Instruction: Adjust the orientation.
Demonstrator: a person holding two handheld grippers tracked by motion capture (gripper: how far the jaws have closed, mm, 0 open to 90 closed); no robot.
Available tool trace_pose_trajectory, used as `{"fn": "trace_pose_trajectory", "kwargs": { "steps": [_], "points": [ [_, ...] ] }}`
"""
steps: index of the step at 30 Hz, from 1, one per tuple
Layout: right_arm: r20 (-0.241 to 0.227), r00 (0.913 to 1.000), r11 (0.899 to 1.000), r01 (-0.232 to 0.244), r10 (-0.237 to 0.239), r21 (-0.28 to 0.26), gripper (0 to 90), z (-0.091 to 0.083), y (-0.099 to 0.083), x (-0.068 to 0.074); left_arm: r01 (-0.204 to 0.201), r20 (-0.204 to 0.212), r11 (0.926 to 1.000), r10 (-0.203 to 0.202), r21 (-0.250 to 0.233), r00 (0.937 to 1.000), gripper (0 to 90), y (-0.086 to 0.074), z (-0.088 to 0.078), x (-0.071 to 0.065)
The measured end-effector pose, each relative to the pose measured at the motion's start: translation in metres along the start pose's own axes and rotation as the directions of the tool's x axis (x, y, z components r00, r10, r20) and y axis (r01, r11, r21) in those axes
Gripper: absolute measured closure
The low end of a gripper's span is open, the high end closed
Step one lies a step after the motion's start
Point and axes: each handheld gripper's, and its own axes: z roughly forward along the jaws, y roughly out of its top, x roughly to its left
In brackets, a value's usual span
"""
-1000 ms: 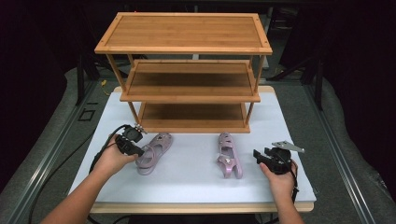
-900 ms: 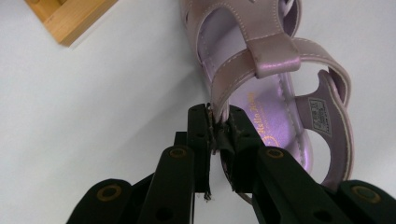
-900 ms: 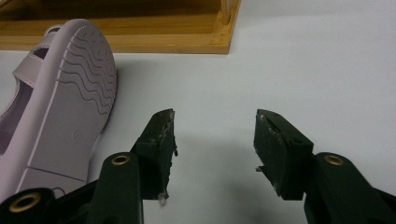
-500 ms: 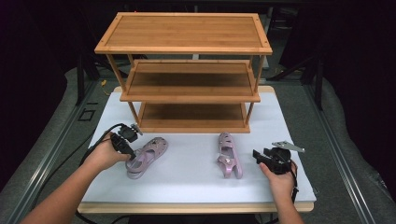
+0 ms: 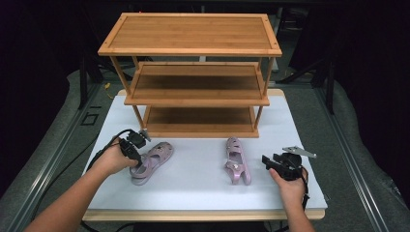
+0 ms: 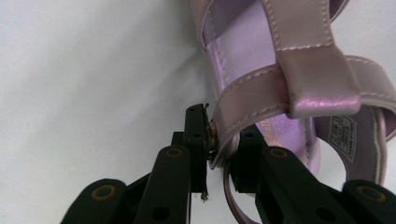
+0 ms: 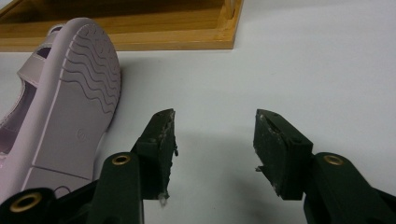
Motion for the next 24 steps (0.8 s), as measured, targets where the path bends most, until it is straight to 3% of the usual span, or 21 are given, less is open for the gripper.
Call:
{"fn": "trace_pose_trajectory", "kwargs": {
  "steps": [7,18,21,24],
  "points": [
    [-0.003,0.9999,1.0,-0.01,0.01,0.001,48.4,0.0002,-0.0003,-0.0009,0.029,0.02,0.9995,-0.029,-0.009,0.9994,81.2,-0.0014,0.0002,0.0023],
    [0.0,0.9998,1.0,-0.018,0.018,-0.017,48.4,-0.0011,-0.0001,-0.002,0.013,0.018,0.9997,-0.013,-0.018,0.9998,82.6,-0.0019,-0.0026,0.0044],
    [-0.001,0.9997,1.0,-0.022,0.022,-0.02,48.5,-0.0026,0.0004,-0.003,0.02,0.017,0.999,-0.019,-0.039,0.9997,82.6,-0.0033,-0.0059,0.0057],
    [-0.003,0.9994,0.999,-0.034,0.034,-0.021,48.5,-0.0035,0.0005,-0.0043,0.057,0.035,0.9928,-0.054,-0.106,0.9979,82.7,-0.0076,-0.0096,0.0074]
  ]
}}
